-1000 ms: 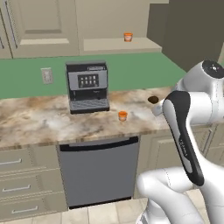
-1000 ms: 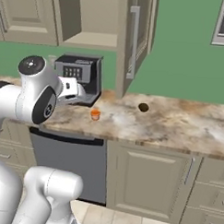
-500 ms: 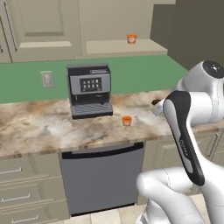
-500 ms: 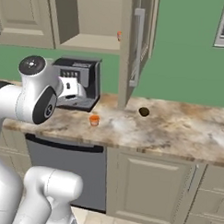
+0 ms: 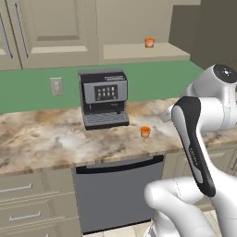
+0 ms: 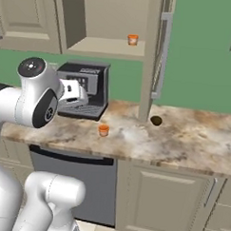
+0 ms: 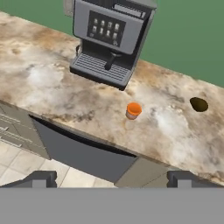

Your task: Pick the boxed food and jam from the counter and place them in the cabinets closest to them.

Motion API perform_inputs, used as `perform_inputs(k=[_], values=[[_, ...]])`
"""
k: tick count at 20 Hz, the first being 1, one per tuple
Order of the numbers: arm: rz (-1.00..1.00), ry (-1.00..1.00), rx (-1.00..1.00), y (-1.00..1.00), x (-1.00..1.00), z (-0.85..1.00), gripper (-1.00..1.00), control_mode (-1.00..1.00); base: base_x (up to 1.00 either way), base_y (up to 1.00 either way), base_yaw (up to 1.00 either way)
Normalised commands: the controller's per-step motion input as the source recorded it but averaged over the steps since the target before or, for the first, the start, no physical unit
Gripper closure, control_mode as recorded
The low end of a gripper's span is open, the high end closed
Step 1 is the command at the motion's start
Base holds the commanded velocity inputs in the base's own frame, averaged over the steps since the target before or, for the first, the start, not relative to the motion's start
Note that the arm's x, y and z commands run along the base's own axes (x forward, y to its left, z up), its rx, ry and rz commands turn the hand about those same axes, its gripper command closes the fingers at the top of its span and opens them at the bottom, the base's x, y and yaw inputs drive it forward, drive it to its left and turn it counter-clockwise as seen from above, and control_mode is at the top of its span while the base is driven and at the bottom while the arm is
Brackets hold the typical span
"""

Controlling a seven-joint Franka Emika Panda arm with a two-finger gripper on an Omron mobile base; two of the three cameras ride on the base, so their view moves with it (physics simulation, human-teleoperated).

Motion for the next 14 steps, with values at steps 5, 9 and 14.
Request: perform_inputs(k=[5, 9, 14], values=[[0.00, 0.00, 0.00, 0.00, 0.00, 0.00, -1.00, 1.00, 0.44, 0.04, -0.04], [0.00, 0.00, 0.00, 0.00, 0.00, 0.00, -1.00, 1.00, 0.42, 0.04, -0.04], [0.00, 0.00, 0.00, 0.00, 0.00, 0.00, -1.00, 1.00, 0.38, 0.11, -0.02]])
